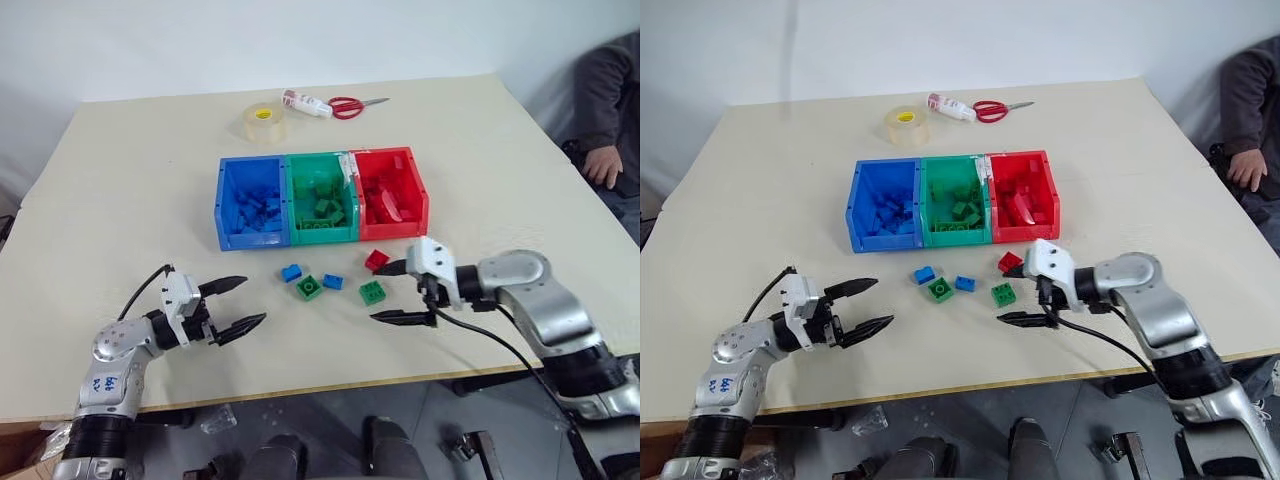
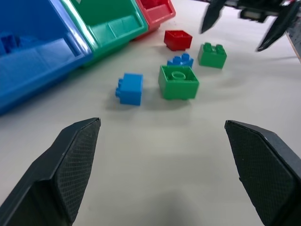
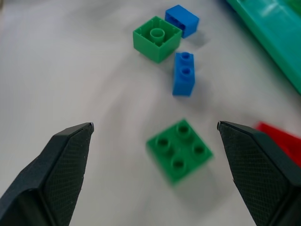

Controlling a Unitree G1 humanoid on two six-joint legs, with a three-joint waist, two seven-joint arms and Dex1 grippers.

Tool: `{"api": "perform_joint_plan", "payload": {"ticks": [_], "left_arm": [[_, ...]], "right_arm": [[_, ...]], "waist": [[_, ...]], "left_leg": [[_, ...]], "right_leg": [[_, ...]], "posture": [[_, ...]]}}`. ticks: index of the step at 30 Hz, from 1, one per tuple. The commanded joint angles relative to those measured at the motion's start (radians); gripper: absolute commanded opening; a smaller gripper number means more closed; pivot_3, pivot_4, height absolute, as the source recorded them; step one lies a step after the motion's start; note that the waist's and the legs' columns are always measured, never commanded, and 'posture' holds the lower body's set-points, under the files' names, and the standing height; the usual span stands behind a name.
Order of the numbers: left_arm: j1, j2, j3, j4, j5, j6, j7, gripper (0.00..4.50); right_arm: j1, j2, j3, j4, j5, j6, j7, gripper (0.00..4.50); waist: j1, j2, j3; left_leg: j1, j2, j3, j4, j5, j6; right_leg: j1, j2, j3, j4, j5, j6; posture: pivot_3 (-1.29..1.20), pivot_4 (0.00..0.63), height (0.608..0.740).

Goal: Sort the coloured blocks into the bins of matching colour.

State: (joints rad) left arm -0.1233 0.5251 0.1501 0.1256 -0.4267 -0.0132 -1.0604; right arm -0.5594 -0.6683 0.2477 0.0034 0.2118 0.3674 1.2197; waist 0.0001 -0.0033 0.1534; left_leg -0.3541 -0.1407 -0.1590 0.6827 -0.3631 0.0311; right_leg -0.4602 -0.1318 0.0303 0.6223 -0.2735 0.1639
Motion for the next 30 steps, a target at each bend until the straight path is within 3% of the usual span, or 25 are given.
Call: {"api": "perform_joint_plan", "payload": {"ticks": [1,2,11,17,25,30], "left_arm": [[0.030,0.001,0.025,-0.063,-0.020,-0.014,0.016,4.50],[0.039,0.001,0.028,-0.073,-0.021,-0.012,0.021,4.50],[0.133,0.002,0.059,-0.153,-0.034,-0.003,0.059,4.50],[0.139,0.000,0.052,-0.160,-0.034,0.000,0.073,4.50],[0.102,-0.009,0.030,-0.134,-0.027,0.001,0.078,4.50],[0.088,-0.011,0.027,-0.126,-0.025,0.000,0.079,4.50]], "right_arm": [[-0.051,0.023,0.047,0.085,-0.045,-0.072,0.033,4.42],[-0.063,0.029,0.059,0.107,-0.055,-0.077,0.037,4.42],[-0.113,0.043,0.042,0.159,-0.050,-0.101,0.078,1.47],[-0.237,0.144,-0.044,0.194,-0.006,-0.080,-0.030,1.48],[-0.526,0.351,-0.100,0.633,-0.106,-0.324,-0.312,1.48],[-0.591,0.403,-0.122,0.783,-0.143,-0.464,-0.431,3.17]], "waist": [[-0.001,0.000,0.000],[-0.001,0.000,0.000],[-0.003,0.000,0.000],[-0.007,0.000,0.000],[-0.016,0.000,0.000],[-0.033,0.000,0.000]], "left_leg": [[0.000,0.000,0.000,0.000,0.000,0.000],[0.000,0.000,0.000,0.000,0.000,0.000],[0.000,0.000,0.000,0.000,0.000,0.000],[0.000,0.001,0.001,0.000,0.000,0.000],[0.001,0.001,0.001,-0.001,-0.001,0.000],[0.001,0.001,0.000,-0.001,-0.001,0.000]], "right_leg": [[0.000,0.000,0.000,0.000,0.000,0.000],[0.000,0.000,0.000,0.000,0.000,0.000],[0.000,0.000,0.000,0.000,0.000,0.000],[-0.001,0.001,0.000,0.000,0.000,0.000],[-0.001,0.001,-0.001,0.004,0.001,-0.001],[-0.001,0.001,-0.003,0.005,0.001,-0.001]], "posture": [[0.00,0.150,0.740],[0.00,0.150,0.740],[0.00,0.150,0.740],[0.00,0.150,0.740],[0.00,0.150,0.740],[0.00,0.150,0.740]]}}
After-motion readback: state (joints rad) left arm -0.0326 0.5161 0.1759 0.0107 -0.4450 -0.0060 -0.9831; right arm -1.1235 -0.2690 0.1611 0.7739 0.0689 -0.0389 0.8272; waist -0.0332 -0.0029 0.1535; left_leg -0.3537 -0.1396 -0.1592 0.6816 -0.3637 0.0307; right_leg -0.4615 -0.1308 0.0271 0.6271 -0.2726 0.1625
